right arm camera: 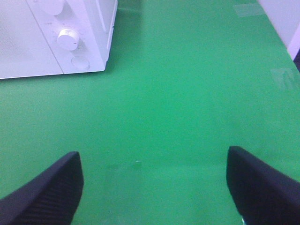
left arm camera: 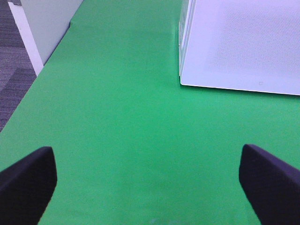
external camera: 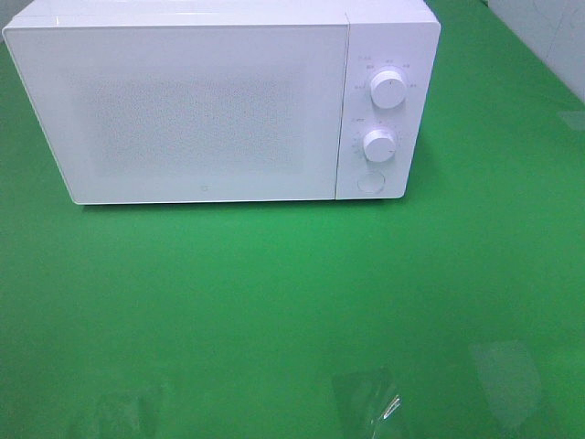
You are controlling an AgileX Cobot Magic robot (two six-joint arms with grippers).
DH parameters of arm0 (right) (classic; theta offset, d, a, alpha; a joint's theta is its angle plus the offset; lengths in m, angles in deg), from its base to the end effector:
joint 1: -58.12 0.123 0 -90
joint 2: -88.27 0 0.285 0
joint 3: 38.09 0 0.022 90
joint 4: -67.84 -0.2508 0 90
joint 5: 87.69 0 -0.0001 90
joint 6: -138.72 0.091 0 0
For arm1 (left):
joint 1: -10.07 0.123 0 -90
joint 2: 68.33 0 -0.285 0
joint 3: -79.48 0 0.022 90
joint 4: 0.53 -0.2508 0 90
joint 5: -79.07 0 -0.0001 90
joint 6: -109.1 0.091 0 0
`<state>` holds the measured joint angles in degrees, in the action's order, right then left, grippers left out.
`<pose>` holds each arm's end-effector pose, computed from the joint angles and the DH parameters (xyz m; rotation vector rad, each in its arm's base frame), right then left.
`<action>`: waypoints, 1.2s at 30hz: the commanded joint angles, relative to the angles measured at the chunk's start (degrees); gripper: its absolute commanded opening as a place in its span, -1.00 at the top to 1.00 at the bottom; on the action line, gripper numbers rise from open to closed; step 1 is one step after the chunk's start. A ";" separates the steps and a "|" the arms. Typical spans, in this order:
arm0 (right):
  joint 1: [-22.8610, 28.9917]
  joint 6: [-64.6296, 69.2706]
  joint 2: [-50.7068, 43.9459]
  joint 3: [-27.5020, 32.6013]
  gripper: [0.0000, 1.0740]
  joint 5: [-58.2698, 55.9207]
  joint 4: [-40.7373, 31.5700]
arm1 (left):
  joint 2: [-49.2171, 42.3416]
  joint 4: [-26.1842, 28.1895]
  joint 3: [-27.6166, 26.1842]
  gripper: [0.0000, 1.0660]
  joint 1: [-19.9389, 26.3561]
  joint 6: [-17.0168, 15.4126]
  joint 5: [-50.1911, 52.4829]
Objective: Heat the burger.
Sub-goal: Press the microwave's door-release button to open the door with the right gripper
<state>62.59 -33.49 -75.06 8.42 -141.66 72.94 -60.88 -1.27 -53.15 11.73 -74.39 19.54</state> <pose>0.0221 -0.0048 0.2962 0.0506 2.0409 0.0276 -0.0074 0.0008 0.2848 -0.0903 1.9937 -0.0052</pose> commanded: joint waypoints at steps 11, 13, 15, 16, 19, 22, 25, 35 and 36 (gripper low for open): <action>-3.90 0.23 -10.54 2.18 -0.42 -3.32 0.11 | -1.09 0.06 0.06 -0.88 0.00 -0.29 0.69; -3.90 0.34 -10.54 2.18 -0.42 -3.32 0.11 | -0.86 0.06 0.06 -0.88 0.00 -0.29 0.63; -3.90 0.40 -10.54 2.18 -0.42 -3.32 0.17 | -0.57 0.06 0.06 -0.88 0.00 -0.29 0.69; -3.90 0.29 -10.54 2.18 -0.42 -3.32 0.17 | -0.40 0.06 0.06 -0.88 0.00 -0.29 0.74; -3.90 0.29 -10.54 2.18 -0.42 -3.32 0.17 | -0.46 0.06 0.06 -0.88 0.00 -0.29 0.69; -3.90 0.29 -10.54 2.18 -0.42 -3.32 0.17 | -0.46 0.06 0.06 -0.88 0.00 -0.29 0.69; -3.90 0.23 -10.54 2.18 -0.42 -3.32 0.17 | -0.46 0.06 0.06 -0.88 0.00 -0.29 0.69; -3.90 -0.34 -6.19 0.11 -0.42 11.63 -0.46 | -0.46 0.06 0.06 -0.88 0.00 -0.29 0.69; -3.90 -0.29 -5.27 0.46 -0.42 13.81 -0.46 | -0.46 0.00 0.06 -0.88 0.00 -0.29 0.74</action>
<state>58.98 -33.54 -80.45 8.94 -130.15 72.54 -60.88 -1.27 -53.15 11.73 -74.39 19.54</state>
